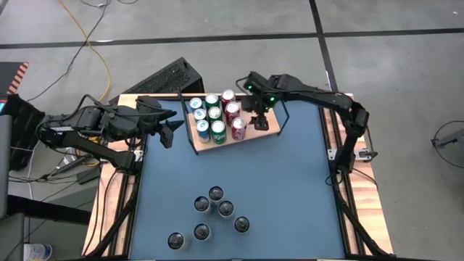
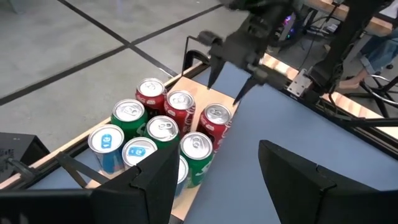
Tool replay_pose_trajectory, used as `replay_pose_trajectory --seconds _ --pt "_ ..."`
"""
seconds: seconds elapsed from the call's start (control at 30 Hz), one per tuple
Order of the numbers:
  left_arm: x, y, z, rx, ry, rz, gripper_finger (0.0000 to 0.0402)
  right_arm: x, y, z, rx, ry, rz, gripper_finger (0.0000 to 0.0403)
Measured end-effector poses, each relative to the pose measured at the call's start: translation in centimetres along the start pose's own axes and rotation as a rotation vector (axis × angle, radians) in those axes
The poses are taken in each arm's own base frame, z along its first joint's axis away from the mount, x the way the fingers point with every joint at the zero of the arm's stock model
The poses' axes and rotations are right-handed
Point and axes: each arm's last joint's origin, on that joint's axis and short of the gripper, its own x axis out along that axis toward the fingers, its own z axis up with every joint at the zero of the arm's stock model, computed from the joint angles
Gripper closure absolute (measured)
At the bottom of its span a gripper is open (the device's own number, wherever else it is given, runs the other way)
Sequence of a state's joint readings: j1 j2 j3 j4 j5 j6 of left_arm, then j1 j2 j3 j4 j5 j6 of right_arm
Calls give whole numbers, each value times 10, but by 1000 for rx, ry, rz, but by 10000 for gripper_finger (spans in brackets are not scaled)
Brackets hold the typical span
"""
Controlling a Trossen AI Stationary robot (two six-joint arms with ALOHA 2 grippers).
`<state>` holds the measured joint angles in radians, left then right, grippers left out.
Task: Place canned beverage on shelf
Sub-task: Put the red soda can on the shelf aligned with the other red soda cans
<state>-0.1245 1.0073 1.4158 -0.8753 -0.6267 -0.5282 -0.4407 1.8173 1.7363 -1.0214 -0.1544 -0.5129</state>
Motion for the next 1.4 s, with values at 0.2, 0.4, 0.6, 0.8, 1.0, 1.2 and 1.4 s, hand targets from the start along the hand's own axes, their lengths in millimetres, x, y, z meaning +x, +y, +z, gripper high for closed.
replay_pose_trajectory --seconds 0.2,0.4,0.6,0.8,1.0,1.2,1.4 --pt "0 0 0 0 3 2 196 -18 18 -7 92 61 58 197" --pt "0 0 0 0 -3 11 196 4 50 -1 27 65 133 320" --pt "0 0 0 0 -3 12 196 22 54 -3 8 33 127 397" --pt "0 1 0 0 -8 19 196 24 44 -2 21 -5 101 379" --pt "0 1 0 -1 -13 26 196 28 40 3 18 -52 78 388" --pt "0 1 0 -1 -12 26 196 32 34 3 27 -60 67 396" --pt "0 1 0 -4 -12 26 196 32 30 -1 40 -38 52 396"
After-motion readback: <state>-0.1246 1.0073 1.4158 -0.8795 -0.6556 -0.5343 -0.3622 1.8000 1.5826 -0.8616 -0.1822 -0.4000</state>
